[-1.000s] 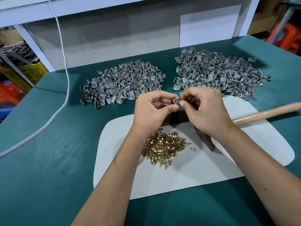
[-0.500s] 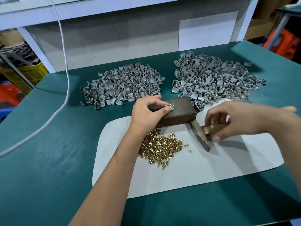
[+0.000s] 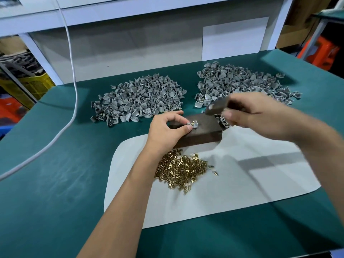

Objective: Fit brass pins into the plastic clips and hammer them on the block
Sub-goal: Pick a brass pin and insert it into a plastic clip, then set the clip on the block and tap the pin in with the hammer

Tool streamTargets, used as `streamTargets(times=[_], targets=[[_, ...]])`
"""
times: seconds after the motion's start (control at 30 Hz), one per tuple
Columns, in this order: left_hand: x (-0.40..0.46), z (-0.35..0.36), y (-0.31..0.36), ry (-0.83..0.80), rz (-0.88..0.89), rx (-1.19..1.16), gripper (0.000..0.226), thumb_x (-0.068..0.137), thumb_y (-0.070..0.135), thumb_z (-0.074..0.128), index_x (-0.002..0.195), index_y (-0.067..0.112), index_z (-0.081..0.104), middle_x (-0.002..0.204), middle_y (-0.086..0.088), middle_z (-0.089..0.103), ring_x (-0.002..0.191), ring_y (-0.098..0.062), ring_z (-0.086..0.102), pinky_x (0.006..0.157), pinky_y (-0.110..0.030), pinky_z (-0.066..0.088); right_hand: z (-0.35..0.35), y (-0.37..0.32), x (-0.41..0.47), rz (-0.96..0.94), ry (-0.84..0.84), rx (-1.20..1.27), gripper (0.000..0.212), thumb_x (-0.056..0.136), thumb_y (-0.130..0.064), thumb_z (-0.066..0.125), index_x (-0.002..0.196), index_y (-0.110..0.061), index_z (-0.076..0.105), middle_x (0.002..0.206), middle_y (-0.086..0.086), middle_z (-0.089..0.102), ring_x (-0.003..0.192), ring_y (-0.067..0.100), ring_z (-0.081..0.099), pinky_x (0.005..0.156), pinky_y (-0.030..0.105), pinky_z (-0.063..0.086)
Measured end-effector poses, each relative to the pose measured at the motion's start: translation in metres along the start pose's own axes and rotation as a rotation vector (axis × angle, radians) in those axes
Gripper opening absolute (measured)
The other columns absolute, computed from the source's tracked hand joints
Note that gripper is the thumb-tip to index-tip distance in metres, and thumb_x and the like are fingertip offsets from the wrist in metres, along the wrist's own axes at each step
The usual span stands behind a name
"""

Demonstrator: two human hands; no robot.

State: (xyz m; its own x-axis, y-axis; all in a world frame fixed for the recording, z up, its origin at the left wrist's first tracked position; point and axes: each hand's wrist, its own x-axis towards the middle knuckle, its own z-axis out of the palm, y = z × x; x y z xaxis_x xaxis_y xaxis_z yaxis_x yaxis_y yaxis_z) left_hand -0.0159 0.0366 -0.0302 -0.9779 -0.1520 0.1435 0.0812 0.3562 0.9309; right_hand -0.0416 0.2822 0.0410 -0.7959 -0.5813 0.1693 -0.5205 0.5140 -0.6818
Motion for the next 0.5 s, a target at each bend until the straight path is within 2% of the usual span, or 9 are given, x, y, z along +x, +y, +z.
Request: streamTargets(times=[0.07, 0.13, 0.2, 0.27, 0.33, 0.37, 0.4, 0.43, 0.5], targets=[[0.000, 0.000, 0.000, -0.003, -0.007, -0.008, 0.008, 0.079, 0.008, 0.086, 0.085, 0.011, 0.081, 0.125, -0.007, 0.070, 0.120, -0.010, 0.064, 0.110, -0.045, 0.047, 0.017, -0.009, 0.009, 0.011, 0.060, -0.176, 0.016, 0.103, -0.029, 0.057, 0.089, -0.024, 0.062, 0.072, -0.011, 0.062, 0.063, 0.002, 0.055, 0.056, 0.014, 0.037], [0.000, 0.000, 0.001, -0.001, -0.011, 0.002, 0.009, 0.079, 0.009, 0.086, 0.085, 0.011, 0.081, 0.124, -0.007, 0.070, 0.120, -0.009, 0.064, 0.109, -0.044, 0.047, 0.028, -0.016, 0.016, 0.013, 0.040, -0.327, 0.027, 0.103, -0.031, 0.056, 0.077, -0.025, 0.054, 0.069, -0.012, 0.058, 0.061, 0.003, 0.052, 0.054, 0.017, 0.033], [0.000, 0.000, 0.003, 0.007, -0.012, 0.009, 0.008, 0.078, 0.009, 0.086, 0.084, 0.012, 0.081, 0.122, -0.005, 0.071, 0.119, -0.007, 0.064, 0.108, -0.041, 0.048, 0.028, -0.020, 0.021, -0.010, 0.065, -0.372, 0.033, 0.105, -0.031, 0.053, 0.072, -0.025, 0.049, 0.066, -0.008, 0.057, 0.060, 0.009, 0.051, 0.055, 0.023, 0.033], [0.001, 0.000, 0.004, 0.010, -0.013, 0.011, 0.009, 0.078, 0.009, 0.086, 0.080, 0.016, 0.081, 0.121, -0.004, 0.071, 0.118, -0.006, 0.064, 0.107, -0.035, 0.048, 0.024, -0.022, 0.022, -0.059, 0.212, -0.325, 0.032, 0.106, -0.034, 0.049, 0.075, -0.026, 0.049, 0.063, -0.008, 0.055, 0.054, 0.008, 0.050, 0.052, 0.026, 0.032], [0.001, 0.000, 0.004, 0.014, -0.012, 0.012, 0.013, 0.078, 0.009, 0.086, 0.077, 0.020, 0.080, 0.122, -0.003, 0.070, 0.117, -0.006, 0.064, 0.104, -0.030, 0.047, 0.027, -0.022, 0.022, -0.108, 0.381, -0.328, 0.022, 0.105, -0.039, 0.045, 0.087, -0.027, 0.052, 0.059, -0.011, 0.050, 0.048, 0.005, 0.046, 0.047, 0.018, 0.028], [0.001, 0.000, 0.005, 0.016, -0.011, 0.015, 0.013, 0.078, 0.009, 0.086, 0.077, 0.021, 0.079, 0.124, -0.004, 0.070, 0.116, -0.006, 0.065, 0.103, -0.029, 0.047, 0.031, -0.021, 0.023, -0.105, 0.383, -0.363, 0.020, 0.105, -0.040, 0.044, 0.092, -0.027, 0.053, 0.060, -0.011, 0.049, 0.048, 0.005, 0.046, 0.046, 0.016, 0.030], [0.001, 0.000, 0.005, 0.018, -0.008, 0.018, 0.013, 0.078, 0.009, 0.086, 0.077, 0.020, 0.079, 0.125, -0.004, 0.069, 0.115, -0.007, 0.065, 0.103, -0.027, 0.047, 0.038, -0.019, 0.024, -0.070, 0.313, -0.414, 0.020, 0.106, -0.039, 0.043, 0.094, -0.027, 0.052, 0.063, -0.009, 0.050, 0.052, 0.011, 0.050, 0.049, 0.021, 0.038], [0.001, 0.000, 0.005, 0.019, -0.007, 0.019, 0.012, 0.079, 0.009, 0.086, 0.079, 0.019, 0.080, 0.126, -0.005, 0.069, 0.115, -0.008, 0.065, 0.102, -0.026, 0.048, 0.043, -0.017, 0.026, -0.008, 0.203, -0.462, 0.022, 0.107, -0.039, 0.042, 0.092, -0.026, 0.050, 0.066, -0.006, 0.050, 0.059, 0.020, 0.054, 0.056, 0.032, 0.045], [0.000, 0.000, 0.006, 0.019, -0.006, 0.019, 0.009, 0.079, 0.009, 0.086, 0.081, 0.016, 0.080, 0.127, -0.005, 0.069, 0.117, -0.008, 0.064, 0.102, -0.025, 0.047, 0.043, -0.015, 0.029, 0.098, 0.079, -0.516, 0.025, 0.107, -0.039, 0.042, 0.087, -0.024, 0.048, 0.071, -0.003, 0.050, 0.071, 0.031, 0.055, 0.066, 0.039, 0.046]])
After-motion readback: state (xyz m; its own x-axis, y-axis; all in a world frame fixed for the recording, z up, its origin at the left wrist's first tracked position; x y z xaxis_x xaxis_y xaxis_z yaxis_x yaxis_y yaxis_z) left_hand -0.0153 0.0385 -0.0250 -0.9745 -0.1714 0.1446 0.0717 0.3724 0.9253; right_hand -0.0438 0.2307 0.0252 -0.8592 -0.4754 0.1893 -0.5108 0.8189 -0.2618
